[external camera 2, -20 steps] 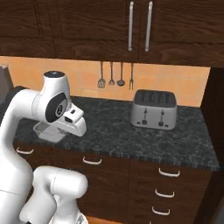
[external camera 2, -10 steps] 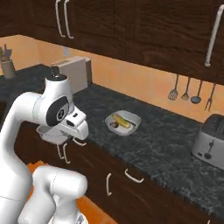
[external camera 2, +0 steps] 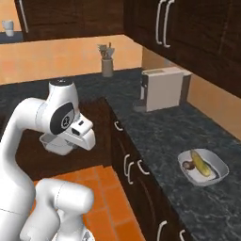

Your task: Take the meat container that has the shrimp and place it on the second highest rack of the freezer. Then take the vegetable container that has the cucumber and mushroom and place it on the highest rack of the freezer.

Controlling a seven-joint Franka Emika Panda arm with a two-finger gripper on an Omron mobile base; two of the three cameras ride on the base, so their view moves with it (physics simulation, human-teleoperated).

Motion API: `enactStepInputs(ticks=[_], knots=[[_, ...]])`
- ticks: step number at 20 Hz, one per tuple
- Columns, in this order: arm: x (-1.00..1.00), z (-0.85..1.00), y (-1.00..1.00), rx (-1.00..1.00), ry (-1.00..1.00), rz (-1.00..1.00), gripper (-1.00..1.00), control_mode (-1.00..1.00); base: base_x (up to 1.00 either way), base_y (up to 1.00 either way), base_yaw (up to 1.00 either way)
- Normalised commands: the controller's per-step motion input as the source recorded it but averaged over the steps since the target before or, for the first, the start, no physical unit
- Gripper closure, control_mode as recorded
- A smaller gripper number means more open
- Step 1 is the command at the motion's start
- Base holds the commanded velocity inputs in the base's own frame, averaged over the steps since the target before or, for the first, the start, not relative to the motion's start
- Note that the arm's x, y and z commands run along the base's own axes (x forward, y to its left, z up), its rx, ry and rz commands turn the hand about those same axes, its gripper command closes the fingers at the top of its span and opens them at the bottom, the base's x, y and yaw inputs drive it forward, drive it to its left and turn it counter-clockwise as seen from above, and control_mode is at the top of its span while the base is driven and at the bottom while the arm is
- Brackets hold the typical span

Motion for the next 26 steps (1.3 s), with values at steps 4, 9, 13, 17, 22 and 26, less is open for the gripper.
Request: enactStepInputs(ticks=[4,9,13,17,22,26], knots=[[0.00,0.00,0.00,0.00,0.00,0.00,1.00,1.00,0.02,0.00,0.97],[0.00,0.00,0.00,0.00,0.00,0.00,1.00,1.00,0.00,0.00,1.00],[0.00,0.00,0.00,0.00,0.00,0.00,1.00,1.00,0.00,0.00,1.00],[0.00,0.00,0.00,0.00,0.00,0.00,1.00,1.00,0.00,0.00,0.99],[0.00,0.00,0.00,0.00,0.00,0.00,1.00,1.00,0.09,0.00,0.97],[0.00,0.00,0.00,0.00,0.00,0.00,1.00,1.00,0.18,0.00,0.98]])
